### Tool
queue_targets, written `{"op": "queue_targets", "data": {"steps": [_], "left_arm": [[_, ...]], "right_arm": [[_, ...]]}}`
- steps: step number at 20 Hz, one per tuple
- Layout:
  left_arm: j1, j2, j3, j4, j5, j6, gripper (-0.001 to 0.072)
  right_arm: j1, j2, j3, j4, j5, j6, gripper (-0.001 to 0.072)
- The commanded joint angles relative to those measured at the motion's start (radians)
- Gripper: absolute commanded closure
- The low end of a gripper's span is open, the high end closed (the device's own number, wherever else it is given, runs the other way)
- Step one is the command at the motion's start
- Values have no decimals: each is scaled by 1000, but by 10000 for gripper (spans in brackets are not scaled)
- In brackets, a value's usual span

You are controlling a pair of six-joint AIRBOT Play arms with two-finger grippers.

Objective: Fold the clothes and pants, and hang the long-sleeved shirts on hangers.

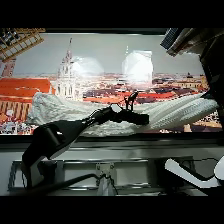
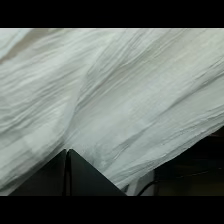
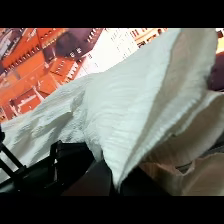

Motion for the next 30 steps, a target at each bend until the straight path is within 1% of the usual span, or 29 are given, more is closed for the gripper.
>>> {"op": "queue_targets", "data": {"steps": [1, 3, 5, 6, 7, 8, 10, 11, 12, 15, 16, 17, 19, 20, 23, 25, 28, 30], "left_arm": [[7, -24, 23, -70, -56, 8, 690], [74, -20, 23, -76, -150, 7, 689], [184, -5, 24, -145, -285, 24, 689], [248, 5, 24, -198, -365, 73, 689], [320, 19, 23, -242, -449, 117, 690], [389, 39, 23, -249, -513, 144, 691], [537, 96, 23, -160, -582, 156, 690], [610, 133, 23, -70, -596, 132, 691], [676, 176, 23, 45, -604, 88, 691], [823, 327, 23, 378, -639, 1, 691], [866, 384, 23, 463, -653, -20, 691], [906, 435, 23, 518, -660, -29, 690], [996, 537, 23, 551, -674, -40, 690], [1045, 585, 23, 551, -675, -64, 690], [1151, 690, 23, 550, -686, -117, 690], [1178, 735, 23, 550, -702, -161, 690], [1183, 800, 22, 552, -708, -182, 690], [1183, 840, 22, 552, -702, -186, 690]], "right_arm": [[1, 13, 13, 5, 6, 13, 692], [1, 12, 13, 5, 6, 11, 691], [26, 12, 13, 3, 2, -13, 691], [49, 12, 13, 2, -13, -12, 691], [83, 12, 13, -6, -29, 11, 691], [121, 12, 13, -11, -47, 35, 691], [218, 12, 13, -12, -73, 71, 691], [277, 12, 13, -14, -82, 87, 691], [336, 12, 13, -26, -95, 109, 692], [558, 11, 8, -131, -140, 214, 691], [632, 11, -4, -161, -156, 242, 691], [708, 8, -21, -194, -171, 276, 691], [843, -14, -49, -236, -187, 328, 691], [904, -31, -57, -247, -203, 354, 691], [1075, -103, -61, -259, -314, 447, 691], [1159, -169, -61, -254, -381, 496, 691], [1262, -299, -61, -239, -427, 544, 690], [1327, -377, -61, -227, -546, 574, 690]]}}
